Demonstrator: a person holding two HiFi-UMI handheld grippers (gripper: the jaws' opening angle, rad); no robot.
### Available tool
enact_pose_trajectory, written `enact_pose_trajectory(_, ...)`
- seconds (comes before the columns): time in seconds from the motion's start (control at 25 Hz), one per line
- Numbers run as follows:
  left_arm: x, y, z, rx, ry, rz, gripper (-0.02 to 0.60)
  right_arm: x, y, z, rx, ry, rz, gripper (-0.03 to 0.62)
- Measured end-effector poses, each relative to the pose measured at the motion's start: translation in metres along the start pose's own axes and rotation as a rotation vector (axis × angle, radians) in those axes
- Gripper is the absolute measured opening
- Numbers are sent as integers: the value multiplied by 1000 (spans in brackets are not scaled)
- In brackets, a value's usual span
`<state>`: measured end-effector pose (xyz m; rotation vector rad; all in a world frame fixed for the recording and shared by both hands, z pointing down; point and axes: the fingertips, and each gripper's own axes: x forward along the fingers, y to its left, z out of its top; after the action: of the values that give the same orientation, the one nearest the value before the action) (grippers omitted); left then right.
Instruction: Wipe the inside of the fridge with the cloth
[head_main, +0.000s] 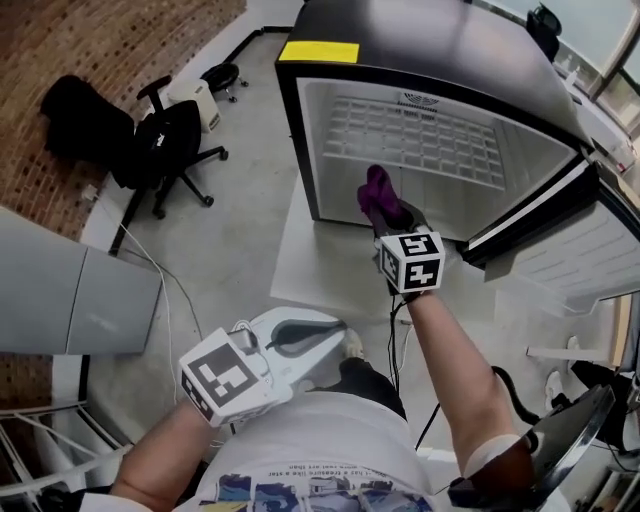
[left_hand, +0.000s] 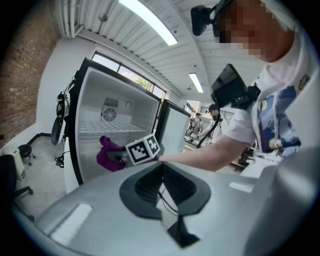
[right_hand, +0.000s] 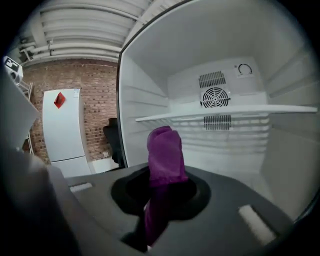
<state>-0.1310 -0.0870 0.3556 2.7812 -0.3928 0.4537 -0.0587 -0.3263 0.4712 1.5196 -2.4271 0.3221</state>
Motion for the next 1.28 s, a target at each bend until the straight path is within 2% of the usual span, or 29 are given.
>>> enact_pose_trajectory(0.12, -1, 5, 6, -48, -3, 47, 6, 24, 12, -4, -26, 18, 49, 51)
enact_pose_trajectory(0.32, -2, 19, 6, -74, -9, 96, 6, 51, 48, -13, -90, 40, 166, 52)
enact_pose_trajectory(0.4, 0, 24, 5, -71, -13, 107, 6, 62, 52, -14, -113, 50, 186, 52)
enact_pose_trajectory(0.48, 3, 27, 11, -104, -22, 132, 6, 73, 52, -15, -134, 61, 192, 52)
enact_pose_trajectory(0.84, 16, 41, 17, -101, -40, 155, 6, 117, 19, -7, -184, 90, 151, 51)
enact_pose_trajectory(1.0, 23, 43, 19, -135, -36, 175, 6, 132, 8, -1, -209, 84, 127, 52)
enact_pose_trajectory(1.28, 30, 49, 15, -148, -33, 202, 6, 149, -15, 3, -217, 66, 59, 52)
